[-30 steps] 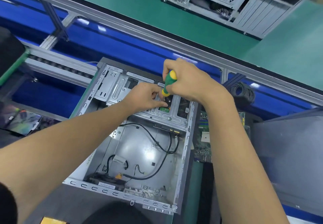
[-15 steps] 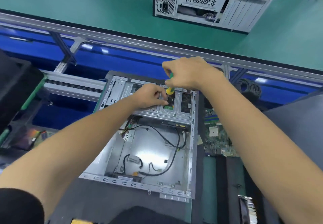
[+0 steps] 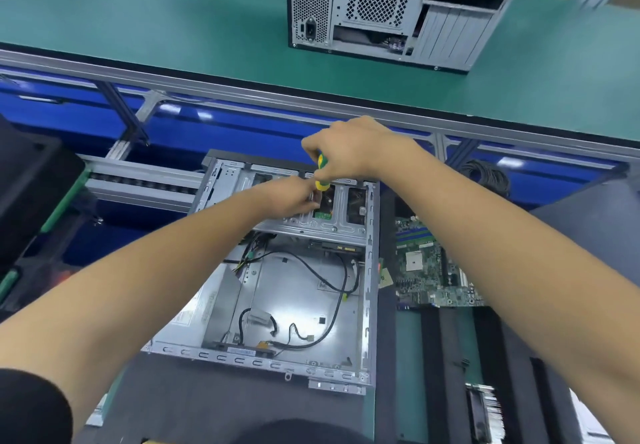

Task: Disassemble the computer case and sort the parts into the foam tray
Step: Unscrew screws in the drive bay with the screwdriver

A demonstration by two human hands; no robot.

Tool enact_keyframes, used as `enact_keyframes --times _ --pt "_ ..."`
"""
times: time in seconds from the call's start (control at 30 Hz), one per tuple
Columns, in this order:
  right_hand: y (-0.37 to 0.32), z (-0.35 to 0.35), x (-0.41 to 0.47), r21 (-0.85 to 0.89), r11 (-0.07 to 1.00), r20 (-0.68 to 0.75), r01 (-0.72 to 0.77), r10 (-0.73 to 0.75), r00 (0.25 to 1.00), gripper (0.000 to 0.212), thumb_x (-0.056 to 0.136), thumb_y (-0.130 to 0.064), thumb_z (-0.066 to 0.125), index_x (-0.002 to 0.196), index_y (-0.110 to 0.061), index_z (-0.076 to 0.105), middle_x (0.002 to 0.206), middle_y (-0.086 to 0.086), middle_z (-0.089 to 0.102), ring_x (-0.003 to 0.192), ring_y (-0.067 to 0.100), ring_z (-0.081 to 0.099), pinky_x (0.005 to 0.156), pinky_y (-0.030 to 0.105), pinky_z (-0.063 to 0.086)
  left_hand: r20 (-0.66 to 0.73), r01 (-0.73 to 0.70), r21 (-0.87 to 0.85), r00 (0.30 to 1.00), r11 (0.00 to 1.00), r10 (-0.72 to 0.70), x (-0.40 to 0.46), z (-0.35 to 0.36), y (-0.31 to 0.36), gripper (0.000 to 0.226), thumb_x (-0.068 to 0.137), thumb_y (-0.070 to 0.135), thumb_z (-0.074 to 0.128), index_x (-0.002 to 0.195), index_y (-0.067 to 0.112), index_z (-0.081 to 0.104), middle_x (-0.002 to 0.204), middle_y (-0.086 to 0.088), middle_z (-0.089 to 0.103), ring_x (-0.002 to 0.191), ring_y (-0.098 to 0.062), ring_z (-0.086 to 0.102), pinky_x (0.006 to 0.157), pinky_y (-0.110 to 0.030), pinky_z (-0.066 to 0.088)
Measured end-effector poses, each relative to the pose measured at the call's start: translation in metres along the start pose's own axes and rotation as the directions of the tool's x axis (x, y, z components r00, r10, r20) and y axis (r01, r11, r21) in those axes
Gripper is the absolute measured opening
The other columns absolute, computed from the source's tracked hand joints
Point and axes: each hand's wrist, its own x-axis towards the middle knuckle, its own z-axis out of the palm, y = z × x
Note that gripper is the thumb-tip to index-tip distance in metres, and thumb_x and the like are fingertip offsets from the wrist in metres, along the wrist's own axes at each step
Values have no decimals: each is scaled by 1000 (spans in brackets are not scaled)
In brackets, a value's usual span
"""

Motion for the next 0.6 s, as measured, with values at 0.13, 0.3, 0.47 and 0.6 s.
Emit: enact_keyframes --times 0.13,0.3,0.47,0.6 --pt "4 -4 -2 -1 1000 -27 -1 1 1000 14 85 -42 59 84 -29 53 70 -12 51 63 3 43 53 30 21 9 12 18 1000 1000 -12 -4 1 7 11 107 32 48 104 24 42 78 11 54 70 -14 53 65 -34 34" --pt "6 -7 -4 22 999 -32 -24 24 999 17 85 -41 57 77 -28 51 69 -12 53 66 6 47 54 30 22 55 52 68 997 996 -56 -7 -4 21 16 108 29 44 106 13 42 87 -5 62 79 -29 60 73 -42 46" --pt "12 -4 -7 52 998 -26 -40 41 999 16 85 -41 57 82 -25 54 77 -9 60 74 16 53 55 31 24 63 81 -36 995 996 -78 -11 -5 19 16 105 21 44 99 10 34 76 -9 57 65 -28 49 67 -42 41" --pt "13 -6 -8 128 990 -31 -61 66 997 16 81 -42 57 82 -25 55 76 -9 62 74 14 54 56 31 23 -12 211 -336 973 918 -229 -17 1 13 16 103 24 44 94 13 36 83 -13 60 69 -23 49 68 -43 45"
